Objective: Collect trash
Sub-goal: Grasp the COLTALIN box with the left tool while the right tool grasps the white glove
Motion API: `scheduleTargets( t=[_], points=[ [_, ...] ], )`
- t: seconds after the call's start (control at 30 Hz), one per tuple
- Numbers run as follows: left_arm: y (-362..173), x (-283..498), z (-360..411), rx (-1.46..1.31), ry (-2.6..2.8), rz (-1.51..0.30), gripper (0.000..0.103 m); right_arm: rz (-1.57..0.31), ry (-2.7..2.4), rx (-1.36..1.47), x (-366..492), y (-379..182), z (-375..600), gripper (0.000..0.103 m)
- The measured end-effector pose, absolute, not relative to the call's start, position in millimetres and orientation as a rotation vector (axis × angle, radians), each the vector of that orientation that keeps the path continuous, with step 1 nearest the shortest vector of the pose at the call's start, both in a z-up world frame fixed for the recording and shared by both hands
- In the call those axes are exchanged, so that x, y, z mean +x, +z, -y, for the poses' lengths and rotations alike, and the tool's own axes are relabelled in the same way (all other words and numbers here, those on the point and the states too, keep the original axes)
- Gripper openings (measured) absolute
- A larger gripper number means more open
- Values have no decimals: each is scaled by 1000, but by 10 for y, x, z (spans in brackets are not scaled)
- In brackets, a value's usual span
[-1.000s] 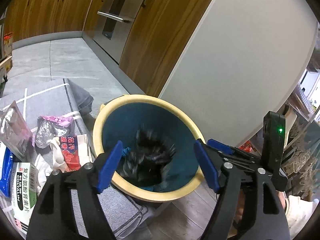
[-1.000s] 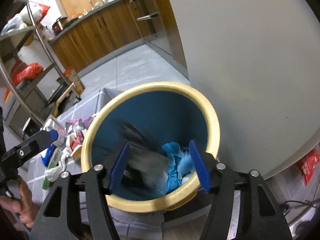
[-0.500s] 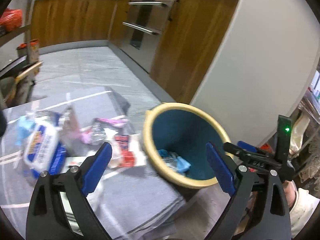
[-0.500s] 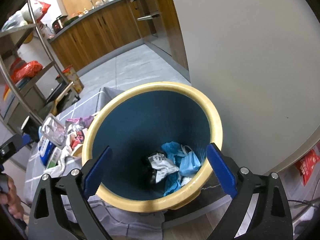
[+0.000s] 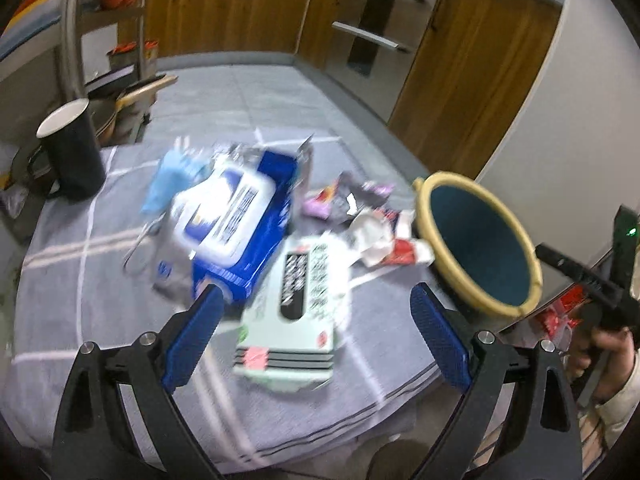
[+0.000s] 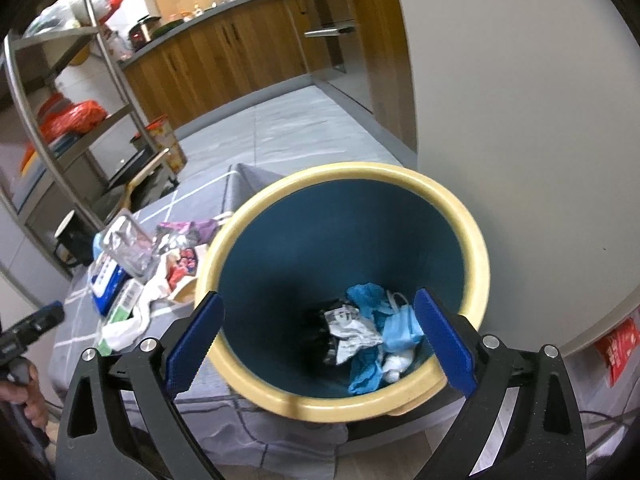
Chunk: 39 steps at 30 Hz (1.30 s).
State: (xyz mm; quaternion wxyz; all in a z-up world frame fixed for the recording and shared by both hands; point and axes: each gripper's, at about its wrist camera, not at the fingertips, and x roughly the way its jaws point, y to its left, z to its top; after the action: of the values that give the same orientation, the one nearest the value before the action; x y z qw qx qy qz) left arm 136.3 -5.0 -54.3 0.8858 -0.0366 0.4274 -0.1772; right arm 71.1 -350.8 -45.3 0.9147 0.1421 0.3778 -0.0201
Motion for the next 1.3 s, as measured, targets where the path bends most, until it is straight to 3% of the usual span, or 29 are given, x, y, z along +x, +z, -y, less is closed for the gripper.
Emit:
scheduleTargets(
  t=[0.33, 0.57, 0.6, 0.7, 1.07, 1.17, 1.3],
  points=[
    [-1083, 1443, -43, -103, -357, -1063, 92, -779, 25, 255, 673, -421, 3280, 95],
    [-1296, 1539, -37, -141, -366, -1092, 92, -770, 98, 228, 664, -381, 3052, 95],
    [-1295, 1539, -27, -138, -368, -1086, 90, -773, 107, 216, 668, -383, 3006, 95],
    [-1284, 1520, -18, -130, -381, -1080, 71, -777, 121, 202, 676, -379, 2936, 95],
    [-1126, 1294, -235, -128, -358, -1096, 70, -832, 234, 156, 765, -497, 2360, 95],
    [-1125, 1261, -292, -119, -340, -1098, 71, -864, 288, 132, 864, -579, 2050, 93],
    [-1182, 1256, -354, -126, -315, -1127, 71, -922, 322, 115, 1055, -707, 1746, 77]
  ],
)
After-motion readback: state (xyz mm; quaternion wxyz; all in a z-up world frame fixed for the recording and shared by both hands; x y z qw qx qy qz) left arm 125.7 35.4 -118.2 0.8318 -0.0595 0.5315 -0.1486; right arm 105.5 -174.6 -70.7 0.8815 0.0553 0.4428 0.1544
